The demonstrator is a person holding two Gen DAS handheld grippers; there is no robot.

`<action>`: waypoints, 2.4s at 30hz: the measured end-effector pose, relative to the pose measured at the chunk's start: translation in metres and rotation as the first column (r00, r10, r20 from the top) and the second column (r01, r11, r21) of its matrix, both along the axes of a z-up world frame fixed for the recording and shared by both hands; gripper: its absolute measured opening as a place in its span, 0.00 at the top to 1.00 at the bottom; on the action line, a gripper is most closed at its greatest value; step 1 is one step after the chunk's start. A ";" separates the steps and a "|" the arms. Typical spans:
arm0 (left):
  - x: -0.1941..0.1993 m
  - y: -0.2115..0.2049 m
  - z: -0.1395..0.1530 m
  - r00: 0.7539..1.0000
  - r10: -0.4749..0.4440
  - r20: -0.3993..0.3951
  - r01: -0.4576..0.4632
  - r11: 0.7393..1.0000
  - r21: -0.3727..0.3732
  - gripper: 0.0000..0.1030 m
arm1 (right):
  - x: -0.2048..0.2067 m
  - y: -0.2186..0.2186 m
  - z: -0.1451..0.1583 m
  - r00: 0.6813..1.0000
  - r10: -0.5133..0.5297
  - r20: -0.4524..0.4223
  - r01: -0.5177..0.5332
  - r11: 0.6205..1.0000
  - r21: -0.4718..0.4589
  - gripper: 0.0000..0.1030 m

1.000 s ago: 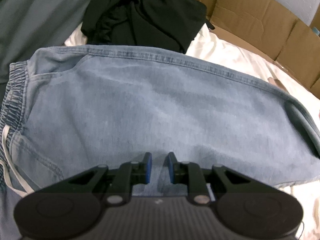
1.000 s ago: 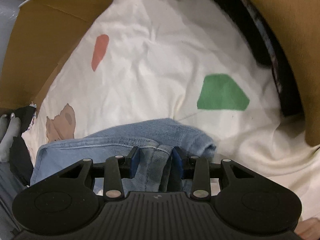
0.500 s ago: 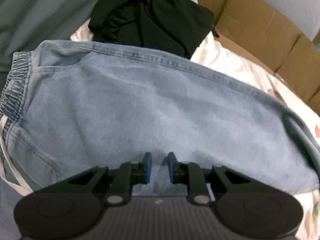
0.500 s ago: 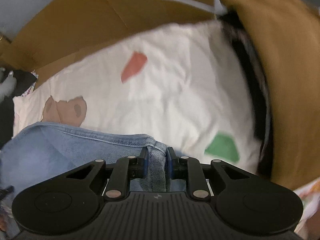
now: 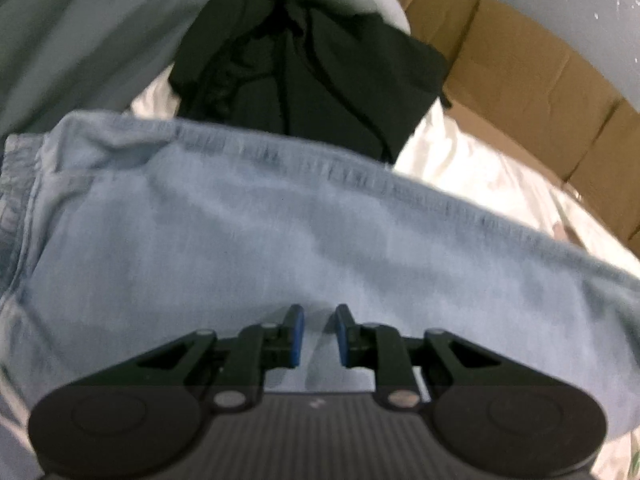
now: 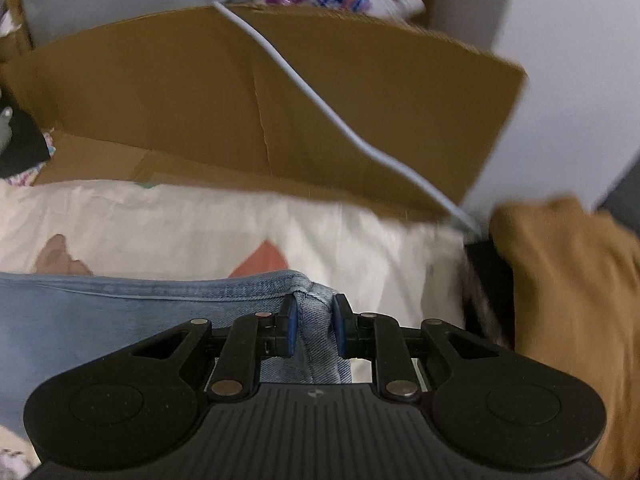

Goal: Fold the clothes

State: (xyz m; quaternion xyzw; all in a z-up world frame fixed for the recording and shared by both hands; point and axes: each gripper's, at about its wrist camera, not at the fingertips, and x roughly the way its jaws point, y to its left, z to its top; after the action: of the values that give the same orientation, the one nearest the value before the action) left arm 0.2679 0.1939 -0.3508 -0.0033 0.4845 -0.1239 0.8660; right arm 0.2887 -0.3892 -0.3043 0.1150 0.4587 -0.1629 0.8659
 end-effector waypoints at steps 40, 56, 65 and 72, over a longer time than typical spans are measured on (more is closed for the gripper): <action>0.007 -0.059 0.008 0.997 -0.069 0.027 0.068 0.997 0.043 0.81 | 0.055 0.044 -0.042 0.999 0.012 0.049 -0.010 0.998 -0.055 0.67; -0.068 -0.046 0.013 0.991 -0.134 0.004 0.134 0.990 -0.030 0.81 | 0.024 0.203 -0.042 0.974 0.197 0.114 -0.211 0.969 0.127 0.66; -0.076 -0.032 -0.036 0.996 -0.080 -0.033 0.078 0.996 -0.044 0.80 | 0.028 0.277 -0.076 0.938 0.344 0.053 -0.347 0.931 0.115 0.63; -0.066 -0.050 -0.039 0.988 -0.143 0.056 0.141 0.989 0.042 0.80 | 0.045 0.283 -0.086 0.924 0.378 0.053 -0.380 0.923 0.061 0.58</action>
State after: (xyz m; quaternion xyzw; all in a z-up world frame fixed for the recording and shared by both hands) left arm 0.2023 0.1444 -0.3902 0.0514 0.4603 -0.1759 0.8686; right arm 0.3334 -0.1061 -0.3901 0.0575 0.4603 0.0260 0.8855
